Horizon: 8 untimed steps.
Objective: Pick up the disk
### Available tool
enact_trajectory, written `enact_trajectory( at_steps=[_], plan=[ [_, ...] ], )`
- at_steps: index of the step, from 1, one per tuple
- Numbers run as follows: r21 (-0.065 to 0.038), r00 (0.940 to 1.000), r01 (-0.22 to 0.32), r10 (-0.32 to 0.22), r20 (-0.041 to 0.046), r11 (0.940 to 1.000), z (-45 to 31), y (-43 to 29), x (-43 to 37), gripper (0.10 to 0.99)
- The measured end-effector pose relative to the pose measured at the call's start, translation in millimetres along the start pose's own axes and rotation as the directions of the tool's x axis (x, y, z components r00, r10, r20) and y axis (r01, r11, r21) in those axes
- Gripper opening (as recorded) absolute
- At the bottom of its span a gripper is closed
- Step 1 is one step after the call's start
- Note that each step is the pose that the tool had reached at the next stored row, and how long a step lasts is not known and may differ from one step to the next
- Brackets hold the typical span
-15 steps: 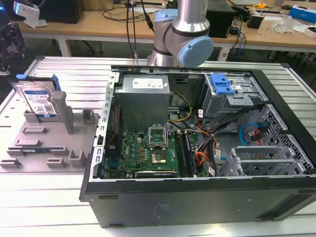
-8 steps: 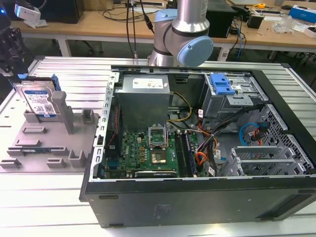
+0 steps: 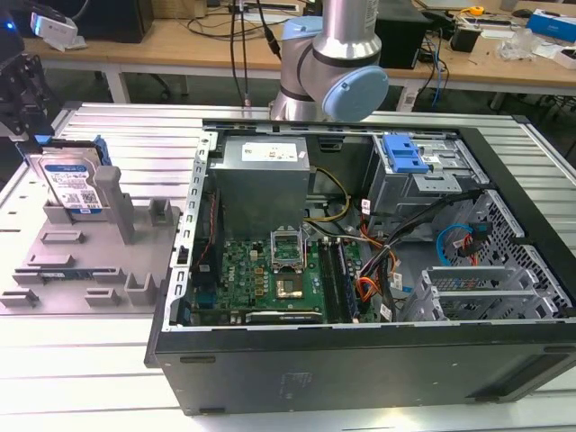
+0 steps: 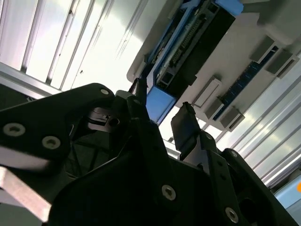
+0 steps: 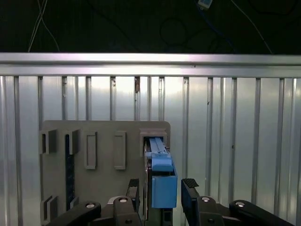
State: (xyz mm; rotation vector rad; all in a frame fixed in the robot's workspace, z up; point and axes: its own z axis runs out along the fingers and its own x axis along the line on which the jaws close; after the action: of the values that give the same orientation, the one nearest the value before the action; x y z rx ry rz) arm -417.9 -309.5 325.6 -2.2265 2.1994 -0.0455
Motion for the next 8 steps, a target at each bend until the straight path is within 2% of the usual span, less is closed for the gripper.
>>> enact_trajectory(
  at_steps=[8],
  plan=[
    [0.000,0.9999,0.010,-0.010,0.0002,0.9999,6.8,0.3,0.0,0.482]
  ],
)
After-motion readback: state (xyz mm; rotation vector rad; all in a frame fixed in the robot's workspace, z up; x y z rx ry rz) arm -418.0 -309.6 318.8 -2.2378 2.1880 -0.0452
